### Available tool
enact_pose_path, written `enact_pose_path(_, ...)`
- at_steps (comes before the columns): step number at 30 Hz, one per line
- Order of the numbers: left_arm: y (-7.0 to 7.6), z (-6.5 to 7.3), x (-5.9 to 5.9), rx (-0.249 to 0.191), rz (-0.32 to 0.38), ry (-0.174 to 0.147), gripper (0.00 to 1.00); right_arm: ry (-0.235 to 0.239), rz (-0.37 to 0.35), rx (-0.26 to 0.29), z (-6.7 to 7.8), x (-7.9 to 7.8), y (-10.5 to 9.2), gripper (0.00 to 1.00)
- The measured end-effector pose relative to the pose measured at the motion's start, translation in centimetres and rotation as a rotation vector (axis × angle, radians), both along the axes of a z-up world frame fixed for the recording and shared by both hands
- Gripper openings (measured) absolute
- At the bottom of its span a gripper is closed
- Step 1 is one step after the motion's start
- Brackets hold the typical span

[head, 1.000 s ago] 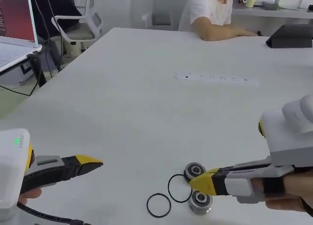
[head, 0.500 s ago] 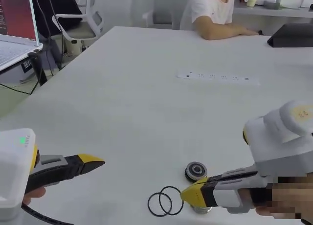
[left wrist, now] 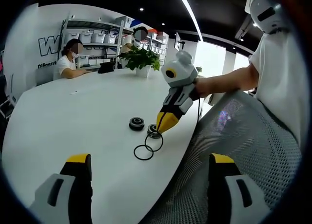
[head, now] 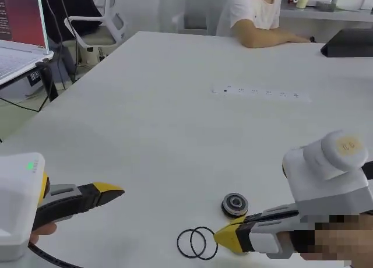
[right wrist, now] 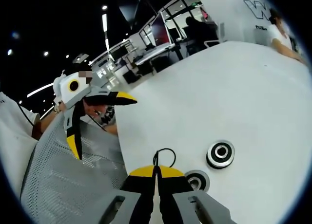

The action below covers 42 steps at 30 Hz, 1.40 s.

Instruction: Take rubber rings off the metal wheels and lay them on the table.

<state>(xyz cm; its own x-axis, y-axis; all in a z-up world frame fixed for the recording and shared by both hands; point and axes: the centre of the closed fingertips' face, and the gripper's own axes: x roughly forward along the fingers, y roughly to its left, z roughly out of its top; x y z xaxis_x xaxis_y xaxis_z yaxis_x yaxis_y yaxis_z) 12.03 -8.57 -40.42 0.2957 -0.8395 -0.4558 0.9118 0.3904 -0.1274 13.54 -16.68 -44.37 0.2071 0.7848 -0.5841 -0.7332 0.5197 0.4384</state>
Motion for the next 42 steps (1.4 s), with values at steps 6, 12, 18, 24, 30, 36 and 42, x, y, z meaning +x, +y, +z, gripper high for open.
enact_pose_path(6,0.0,0.1,0.0,-0.006,0.002,0.000,0.99,-0.009,-0.014,-0.015,-0.5,0.4,-0.2,0.00)
enact_pose_path(12,0.0,-0.1,0.0,-0.007,0.013,0.016,0.99,-0.025,-0.029,-0.039,-1.2,1.0,-0.3,0.00)
enact_pose_path(18,0.1,-0.5,0.0,0.010,0.014,0.028,0.99,-0.035,-0.031,-0.067,-1.6,1.0,-0.4,0.00)
enact_pose_path(24,0.1,-0.8,-0.1,0.024,0.010,0.033,0.99,-0.075,-0.017,-0.110,-1.9,1.3,-0.6,0.00)
enact_pose_path(30,0.2,-0.8,0.0,0.022,0.016,0.036,0.99,-0.084,-0.015,-0.119,-2.1,1.4,-0.6,0.02)
enact_pose_path(36,0.2,-0.8,0.0,0.021,0.018,0.037,0.99,-0.094,-0.015,-0.127,-2.3,1.5,-0.7,0.04)
enact_pose_path(42,0.2,-0.7,0.0,0.015,0.022,0.043,0.99,-0.100,-0.029,-0.123,-2.0,1.9,-1.0,0.07)
